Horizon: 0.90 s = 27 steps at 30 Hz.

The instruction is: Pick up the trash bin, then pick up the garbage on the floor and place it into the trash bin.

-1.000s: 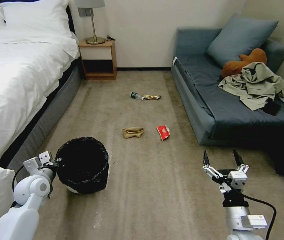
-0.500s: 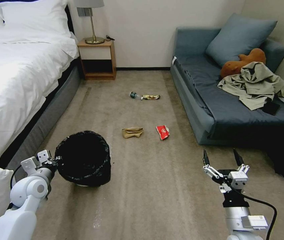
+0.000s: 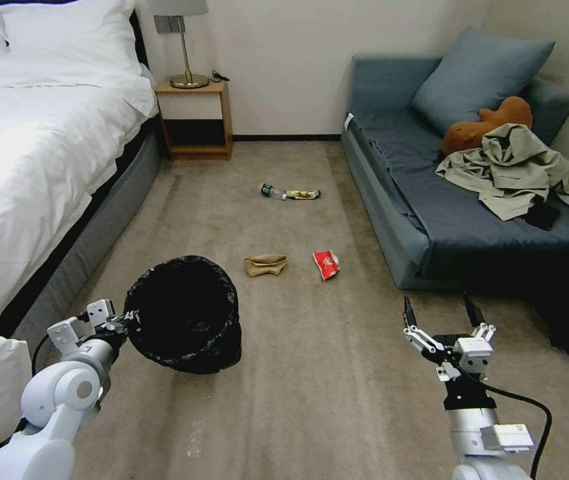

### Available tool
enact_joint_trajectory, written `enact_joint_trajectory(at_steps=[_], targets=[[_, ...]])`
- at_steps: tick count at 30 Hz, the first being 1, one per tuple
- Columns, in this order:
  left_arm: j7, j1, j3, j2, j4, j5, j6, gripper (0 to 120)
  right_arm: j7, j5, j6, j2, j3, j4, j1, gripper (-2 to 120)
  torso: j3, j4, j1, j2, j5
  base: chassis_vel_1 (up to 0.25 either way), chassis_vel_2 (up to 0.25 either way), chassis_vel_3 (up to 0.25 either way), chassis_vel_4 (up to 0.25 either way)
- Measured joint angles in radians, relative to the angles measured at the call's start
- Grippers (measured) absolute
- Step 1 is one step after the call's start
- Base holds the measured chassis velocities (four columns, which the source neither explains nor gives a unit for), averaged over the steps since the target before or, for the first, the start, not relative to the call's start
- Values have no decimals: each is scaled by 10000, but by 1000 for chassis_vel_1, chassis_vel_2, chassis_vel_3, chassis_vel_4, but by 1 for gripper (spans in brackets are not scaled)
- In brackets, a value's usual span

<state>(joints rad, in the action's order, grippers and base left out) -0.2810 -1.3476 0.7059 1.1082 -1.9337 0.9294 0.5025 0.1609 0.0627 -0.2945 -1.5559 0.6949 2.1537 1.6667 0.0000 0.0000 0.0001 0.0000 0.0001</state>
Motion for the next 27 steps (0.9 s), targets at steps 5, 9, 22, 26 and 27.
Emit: enact_joint_trajectory(at_steps=[5, 9, 22, 26, 27], targets=[[-47, -300, 187, 185, -464, 64, 55, 3, -10, 52, 76, 144, -58, -14, -16, 100, 0, 2, -1, 1, 1, 0, 0, 0, 0], [-71, -360, 148, 281, -578, 35, 69, 3, 33, 97, 100, 183, -24, 66, 68, 100, 0, -1, 0, 1, 0, 0, 0, 0, 0], [-76, -372, 165, 658, -709, -203, 68, 3, 405, -2, 279, 408, -91, 98, 286, 100, 0, 0, 0, 1, 0, 0, 0, 0, 0], [-60, -337, 165, 670, -665, -245, 35, 3, 568, -74, 343, 451, -124, 104, 337, 100, 0, 0, -1, 1, 0, 0, 0, 0, 0], [-54, -328, 165, 669, -639, -258, 22, 3, 633, -104, 353, 463, -145, 104, 352, 100, 0, 0, -1, 1, 0, 0, 0, 0, 0]])
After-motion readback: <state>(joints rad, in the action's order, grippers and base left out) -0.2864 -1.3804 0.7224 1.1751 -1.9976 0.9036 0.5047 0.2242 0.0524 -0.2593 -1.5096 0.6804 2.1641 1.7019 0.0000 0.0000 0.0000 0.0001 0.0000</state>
